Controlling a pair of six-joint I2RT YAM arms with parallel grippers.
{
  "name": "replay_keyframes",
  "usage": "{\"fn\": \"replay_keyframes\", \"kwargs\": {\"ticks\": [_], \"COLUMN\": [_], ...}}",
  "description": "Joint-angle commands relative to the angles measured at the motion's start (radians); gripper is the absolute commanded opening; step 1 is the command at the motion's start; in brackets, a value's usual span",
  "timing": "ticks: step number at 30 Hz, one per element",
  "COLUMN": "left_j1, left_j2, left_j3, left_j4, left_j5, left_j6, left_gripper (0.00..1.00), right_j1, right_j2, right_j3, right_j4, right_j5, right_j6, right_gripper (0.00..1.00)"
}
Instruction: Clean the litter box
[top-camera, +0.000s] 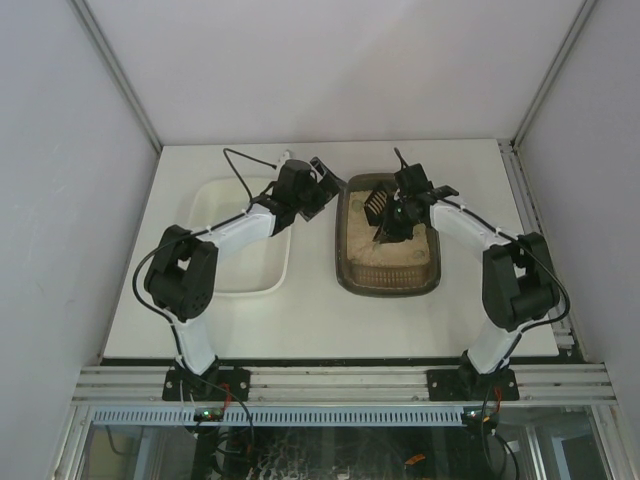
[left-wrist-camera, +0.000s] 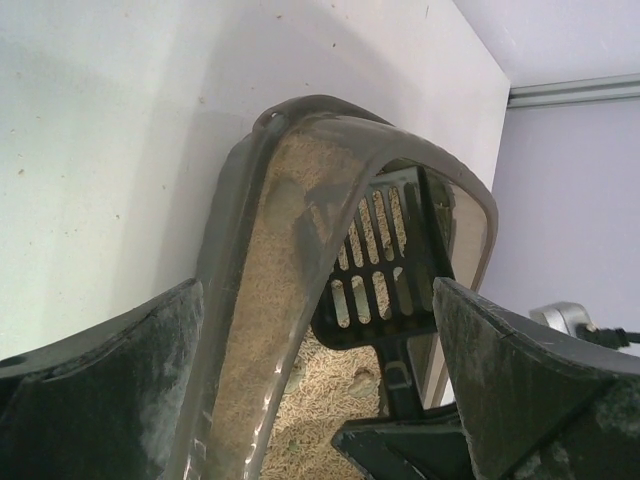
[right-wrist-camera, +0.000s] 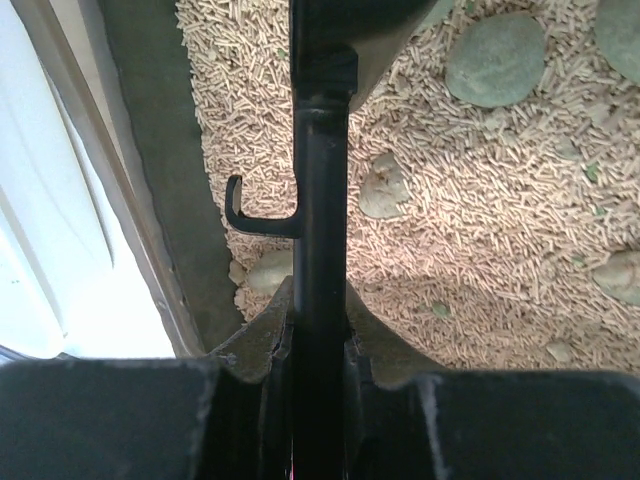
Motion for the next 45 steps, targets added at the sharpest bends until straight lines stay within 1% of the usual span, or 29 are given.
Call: {"fn": "replay_keyframes", "kwargs": {"ticks": [1, 10, 16, 24, 29, 33, 38, 43, 45], "left_j1": [-0.005, 0.007, 0.013, 0.034, 0.058, 0.058, 0.058, 0.058, 0.058], "left_j2": [-0.049, -0.092, -0.098, -0.111, -0.143, -0.179, -0.246, -0.304, -0.336], "left_j3": [-0.006, -0.045, -0.061, -0.080, -0.102, -0.091, -0.152, -0.205, -0.216], "left_j4": [0.057, 0.096, 0.104, 0.118, 0.093, 0.011, -0.001, -0.008, -0.029], "left_j5": [-0.021, -0.033, -0.017, 0.048, 0.059, 0.034, 0.034, 0.105, 0.135], "left_j6": [0.001, 0.035, 0.039, 0.058, 0.102, 0.224, 0.327, 0.401, 0.458], "left_gripper": [1.00, 1.00, 1.00, 0.99, 0.99, 0.99, 1.00, 1.00, 1.00], "right_j1": [0.016, 0.058, 0.083, 0.036, -0.007, -0.048, -0.099, -0.128, -0.135], "right_j2": [0.040, 0.114, 0.159, 0.157, 0.087, -0.004, -0.092, -0.165, -0.202], "right_j3": [0.058, 0.084, 0.080, -0.001, -0.072, -0.155, -0.265, -0.361, -0.409], "right_j4": [0.066, 0.076, 0.098, 0.198, 0.222, 0.257, 0.331, 0.422, 0.473], "right_j5": [-0.038, -0.073, -0.160, -0.262, -0.293, -0.333, -0.413, -0.471, -0.489], "right_j6": [0.035, 0.036, 0.046, 0.081, 0.086, 0.095, 0.128, 0.166, 0.180], "right_gripper": [0.00, 0.00, 0.00, 0.00, 0.00, 0.00, 0.00, 0.00, 0.00]}}
